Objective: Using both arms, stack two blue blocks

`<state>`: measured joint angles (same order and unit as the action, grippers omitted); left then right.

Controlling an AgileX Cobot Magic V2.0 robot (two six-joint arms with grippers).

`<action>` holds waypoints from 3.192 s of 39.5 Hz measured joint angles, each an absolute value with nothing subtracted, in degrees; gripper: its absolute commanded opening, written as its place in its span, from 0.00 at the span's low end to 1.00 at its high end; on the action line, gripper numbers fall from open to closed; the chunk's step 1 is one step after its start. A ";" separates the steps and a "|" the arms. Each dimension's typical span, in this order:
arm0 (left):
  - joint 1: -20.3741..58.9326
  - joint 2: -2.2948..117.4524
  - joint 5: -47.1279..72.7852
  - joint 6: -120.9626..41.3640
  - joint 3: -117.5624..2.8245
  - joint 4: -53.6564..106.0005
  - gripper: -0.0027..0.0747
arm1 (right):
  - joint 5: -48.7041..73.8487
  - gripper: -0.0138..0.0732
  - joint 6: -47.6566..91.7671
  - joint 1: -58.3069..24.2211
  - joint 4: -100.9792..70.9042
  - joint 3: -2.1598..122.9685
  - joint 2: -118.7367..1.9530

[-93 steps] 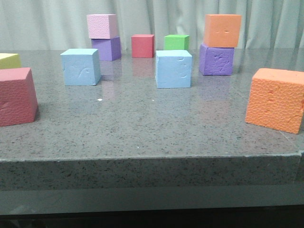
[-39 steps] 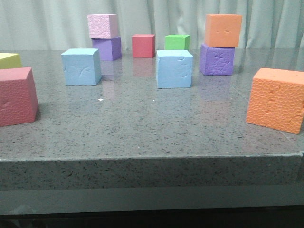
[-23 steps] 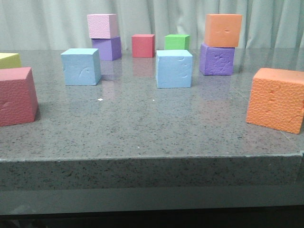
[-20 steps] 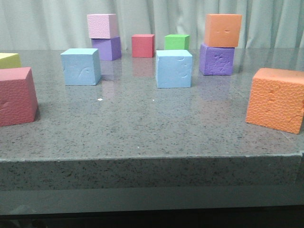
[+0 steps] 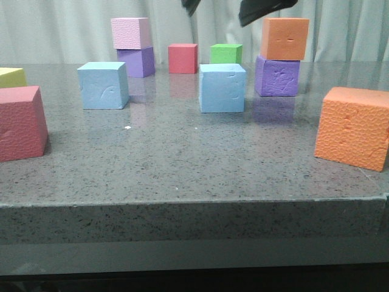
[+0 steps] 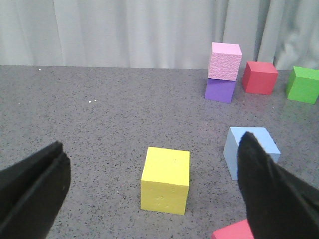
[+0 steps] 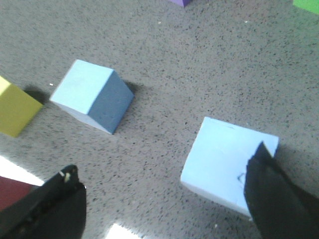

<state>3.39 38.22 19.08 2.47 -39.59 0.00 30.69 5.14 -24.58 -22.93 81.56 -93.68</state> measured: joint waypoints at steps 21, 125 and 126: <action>3.39 38.22 19.19 2.47 -39.59 0.00 0.89 | 40.66 0.90 -24.73 -27.44 2.65 94.29 -106.15; 3.39 38.47 20.32 2.47 -39.59 -2.05 0.89 | 40.16 0.08 -34.59 -41.09 11.50 81.87 -84.41; 3.39 38.47 20.32 2.47 -39.59 -2.05 0.89 | 40.45 0.08 -34.59 -40.81 11.50 81.87 -83.91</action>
<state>3.39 38.47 20.32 2.47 -39.59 -2.05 40.45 -34.59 -40.81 11.50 81.87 -83.91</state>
